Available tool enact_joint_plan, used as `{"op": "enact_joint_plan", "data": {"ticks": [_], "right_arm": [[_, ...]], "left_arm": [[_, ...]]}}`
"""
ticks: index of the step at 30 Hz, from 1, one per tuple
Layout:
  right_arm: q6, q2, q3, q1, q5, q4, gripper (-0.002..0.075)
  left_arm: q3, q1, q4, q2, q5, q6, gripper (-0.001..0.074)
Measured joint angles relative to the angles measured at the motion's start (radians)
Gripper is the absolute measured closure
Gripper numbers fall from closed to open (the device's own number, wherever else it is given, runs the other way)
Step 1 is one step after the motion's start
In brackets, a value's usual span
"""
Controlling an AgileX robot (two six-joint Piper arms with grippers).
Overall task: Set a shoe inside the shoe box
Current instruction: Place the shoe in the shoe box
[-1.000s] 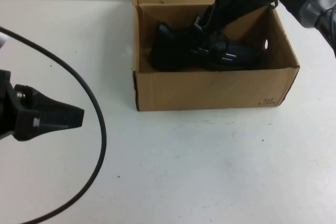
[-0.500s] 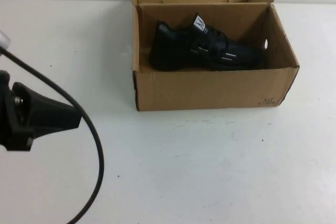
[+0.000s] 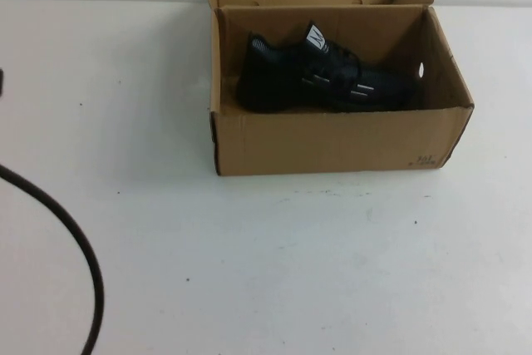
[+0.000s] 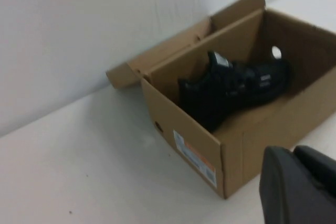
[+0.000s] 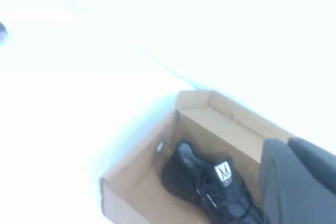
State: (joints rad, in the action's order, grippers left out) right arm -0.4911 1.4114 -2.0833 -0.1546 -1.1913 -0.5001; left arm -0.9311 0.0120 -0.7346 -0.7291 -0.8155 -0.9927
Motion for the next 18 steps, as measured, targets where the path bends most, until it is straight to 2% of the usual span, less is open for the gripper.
{"op": "enact_joint_plan", "data": {"ticks": [3,12,18], "right_arm": [[-0.009,-0.164,0.21,0.0,0.105,-0.007,0.0741],[-0.034,-0.683,0.962,0.0,0.56,0.006,0.0741],[-0.036,-0.906,1.289,0.0,0.619,0.06,0.0741]], "left_arm": [[0.0,0.0,-0.052,0.017,0.06,0.006,0.0737],[0.02,0.0,-0.187,0.017,0.038,-0.014,0.0737],[0.022,0.0,-0.21,0.017,0.006,-0.022,0.0738]]}}
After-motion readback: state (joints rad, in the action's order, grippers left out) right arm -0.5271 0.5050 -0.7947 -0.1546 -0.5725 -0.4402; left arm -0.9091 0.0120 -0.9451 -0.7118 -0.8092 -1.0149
